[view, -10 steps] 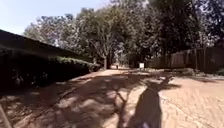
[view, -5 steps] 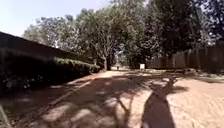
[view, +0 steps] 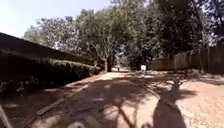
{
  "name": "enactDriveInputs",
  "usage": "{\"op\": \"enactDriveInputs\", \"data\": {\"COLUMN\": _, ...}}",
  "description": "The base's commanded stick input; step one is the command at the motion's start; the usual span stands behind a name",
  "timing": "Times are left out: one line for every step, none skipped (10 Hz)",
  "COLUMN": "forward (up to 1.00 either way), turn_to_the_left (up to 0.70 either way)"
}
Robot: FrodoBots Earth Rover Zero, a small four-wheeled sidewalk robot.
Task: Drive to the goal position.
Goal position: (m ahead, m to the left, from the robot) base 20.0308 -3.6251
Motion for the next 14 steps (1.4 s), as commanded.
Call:
{"op": "enactDriveInputs", "data": {"forward": 0.7, "turn_to_the_left": 0.0}}
{"op": "enactDriveInputs", "data": {"forward": 0.7, "turn_to_the_left": 0.0}}
{"op": "enactDriveInputs", "data": {"forward": 0.7, "turn_to_the_left": 0.0}}
{"op": "enactDriveInputs", "data": {"forward": 0.7, "turn_to_the_left": 0.0}}
{"op": "enactDriveInputs", "data": {"forward": 0.7, "turn_to_the_left": 0.0}}
{"op": "enactDriveInputs", "data": {"forward": 0.7, "turn_to_the_left": 0.0}}
{"op": "enactDriveInputs", "data": {"forward": 0.7, "turn_to_the_left": 0.0}}
{"op": "enactDriveInputs", "data": {"forward": 0.7, "turn_to_the_left": 0.0}}
{"op": "enactDriveInputs", "data": {"forward": 0.7, "turn_to_the_left": 0.0}}
{"op": "enactDriveInputs", "data": {"forward": 0.7, "turn_to_the_left": 0.0}}
{"op": "enactDriveInputs", "data": {"forward": 0.7, "turn_to_the_left": 0.0}}
{"op": "enactDriveInputs", "data": {"forward": 0.7, "turn_to_the_left": 0.0}}
{"op": "enactDriveInputs", "data": {"forward": 0.7, "turn_to_the_left": 0.0}}
{"op": "enactDriveInputs", "data": {"forward": 0.7, "turn_to_the_left": 0.0}}
